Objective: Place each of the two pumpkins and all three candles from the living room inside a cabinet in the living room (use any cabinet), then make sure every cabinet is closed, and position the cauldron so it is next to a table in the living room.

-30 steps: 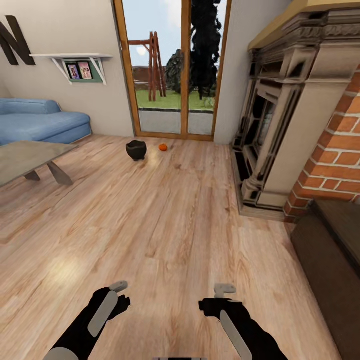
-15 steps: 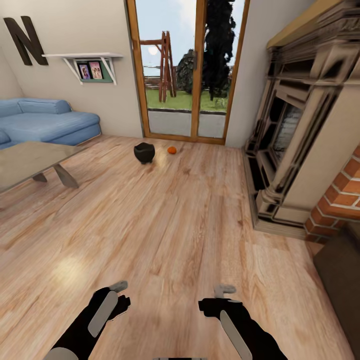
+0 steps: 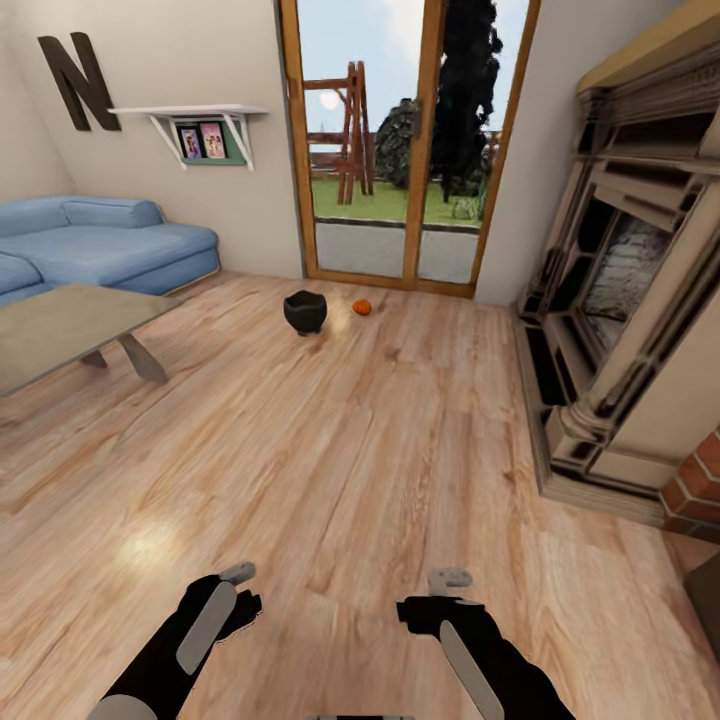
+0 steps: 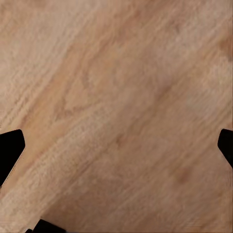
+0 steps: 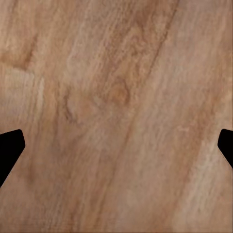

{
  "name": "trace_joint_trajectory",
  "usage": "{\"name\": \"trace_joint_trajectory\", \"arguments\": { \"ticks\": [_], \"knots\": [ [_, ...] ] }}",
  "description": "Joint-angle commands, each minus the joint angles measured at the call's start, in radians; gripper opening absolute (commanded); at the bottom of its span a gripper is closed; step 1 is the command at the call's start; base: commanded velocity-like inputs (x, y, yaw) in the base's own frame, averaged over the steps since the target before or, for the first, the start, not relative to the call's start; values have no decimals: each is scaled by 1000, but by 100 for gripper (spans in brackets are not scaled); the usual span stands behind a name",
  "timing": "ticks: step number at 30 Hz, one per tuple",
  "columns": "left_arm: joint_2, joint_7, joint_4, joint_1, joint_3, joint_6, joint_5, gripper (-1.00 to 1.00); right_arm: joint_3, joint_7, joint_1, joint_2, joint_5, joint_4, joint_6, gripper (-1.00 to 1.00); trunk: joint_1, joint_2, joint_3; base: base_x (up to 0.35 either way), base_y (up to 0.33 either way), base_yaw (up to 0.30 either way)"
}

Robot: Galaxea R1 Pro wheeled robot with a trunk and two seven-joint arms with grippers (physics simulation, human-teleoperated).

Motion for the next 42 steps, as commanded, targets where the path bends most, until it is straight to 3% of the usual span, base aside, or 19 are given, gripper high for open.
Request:
{"name": "trace_joint_trajectory", "arguments": {
  "ticks": [1, 19, 42],
  "knots": [
    [2, 10, -1, -1, -5, 0, 10, 100, 2, -10, 0, 0, -10, -2, 2, 100, 0, 0, -1, 342, 0, 268],
    [1, 10, -1, -1, -5, -6, 11, 100, 0, -7, 0, -2, -17, -4, 1, 100, 0, 0, -1, 342, 0, 128],
    [1, 10, -1, -1, -5, -6, 11, 100, -2, -4, 0, -3, -24, -4, -3, 100, 0, 0, -1, 342, 0, 6]
  ]
}}
